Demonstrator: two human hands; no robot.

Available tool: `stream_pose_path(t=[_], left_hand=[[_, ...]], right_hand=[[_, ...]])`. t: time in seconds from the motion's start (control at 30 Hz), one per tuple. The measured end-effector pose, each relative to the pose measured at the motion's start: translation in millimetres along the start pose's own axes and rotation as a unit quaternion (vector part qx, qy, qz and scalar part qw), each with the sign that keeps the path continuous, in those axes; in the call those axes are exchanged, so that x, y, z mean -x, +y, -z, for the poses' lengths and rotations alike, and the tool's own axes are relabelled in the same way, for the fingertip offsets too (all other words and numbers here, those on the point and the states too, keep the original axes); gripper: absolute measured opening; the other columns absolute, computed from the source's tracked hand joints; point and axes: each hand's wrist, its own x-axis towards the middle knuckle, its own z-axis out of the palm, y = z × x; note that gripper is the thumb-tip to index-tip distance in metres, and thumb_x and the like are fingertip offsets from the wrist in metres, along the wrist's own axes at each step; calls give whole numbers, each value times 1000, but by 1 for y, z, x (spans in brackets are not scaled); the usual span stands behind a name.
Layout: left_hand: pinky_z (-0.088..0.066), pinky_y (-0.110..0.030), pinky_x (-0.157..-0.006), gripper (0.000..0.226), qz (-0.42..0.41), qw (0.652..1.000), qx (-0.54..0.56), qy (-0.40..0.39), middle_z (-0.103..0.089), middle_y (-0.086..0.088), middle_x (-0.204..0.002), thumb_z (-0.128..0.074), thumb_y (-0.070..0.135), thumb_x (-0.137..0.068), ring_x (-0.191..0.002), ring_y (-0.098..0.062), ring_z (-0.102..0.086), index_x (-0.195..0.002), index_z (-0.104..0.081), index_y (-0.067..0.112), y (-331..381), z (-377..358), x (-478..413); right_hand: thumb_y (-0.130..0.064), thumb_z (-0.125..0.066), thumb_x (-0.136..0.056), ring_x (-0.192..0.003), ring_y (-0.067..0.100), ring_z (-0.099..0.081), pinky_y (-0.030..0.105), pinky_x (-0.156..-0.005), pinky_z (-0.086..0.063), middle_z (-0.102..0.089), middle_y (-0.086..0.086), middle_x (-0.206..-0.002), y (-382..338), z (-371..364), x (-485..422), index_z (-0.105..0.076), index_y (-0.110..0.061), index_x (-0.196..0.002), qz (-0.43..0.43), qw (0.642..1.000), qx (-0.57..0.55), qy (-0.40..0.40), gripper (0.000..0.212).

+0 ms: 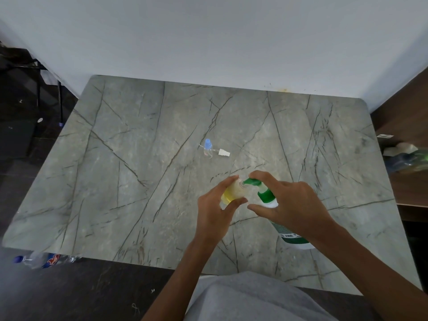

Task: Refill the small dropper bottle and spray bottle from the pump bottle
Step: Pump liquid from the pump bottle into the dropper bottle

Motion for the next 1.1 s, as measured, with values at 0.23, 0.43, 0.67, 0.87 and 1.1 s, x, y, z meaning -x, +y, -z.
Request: stream_pose_path(t=[0.23,0.43,0.67,0.87,1.1], left_hand=[[-56,-21,-84,51,4,1000,12,-9,-64,17,-116,-78,33,-78,-103,1,-63,-124,-58,33,-3,-2,0],[-54,-17,-85,53,-15,1000,-14,-22,-60,20,-116,-79,30,-76,-103,2,-62,-124,-57,32,-4,-6,0],[-58,-31,-87,56,9,999,27,-17,-63,13,-119,-81,28,-75,-107,-7,-64,-126,-60,21,-7,-8,2],[-57,-26,-87,60,8,1000,29,-5,-66,2,-123,-82,29,-73,-108,-9,-64,-127,-61,16,-2,-9,-1],[-58,-29,-85,54,27,999,26,7,-69,6,-117,-83,29,-73,-102,-6,-65,-123,-64,19,-1,-11,-4]], right_hand=[[-61,-62,-75,-53,8,-60,20,-54,-50,-70,-6,-78,-1,1,-3,-35,-35,-122,0,1000,-6,8,60],[-54,-70,-71,-53,12,-64,15,-52,-42,-72,-2,-81,5,-3,-1,-53,-21,-113,24,1000,5,15,56],[-66,-53,-76,-54,12,-63,23,-56,-51,-71,-4,-80,7,1,-2,-31,-34,-125,50,999,23,-2,62],[-72,-40,-74,-52,12,-61,26,-53,-55,-71,-4,-80,6,2,-3,-33,-33,-126,53,998,16,7,65],[-57,-65,-73,-50,9,-60,19,-51,-48,-70,-5,-73,5,4,-9,-45,-27,-119,72,997,4,30,59]])
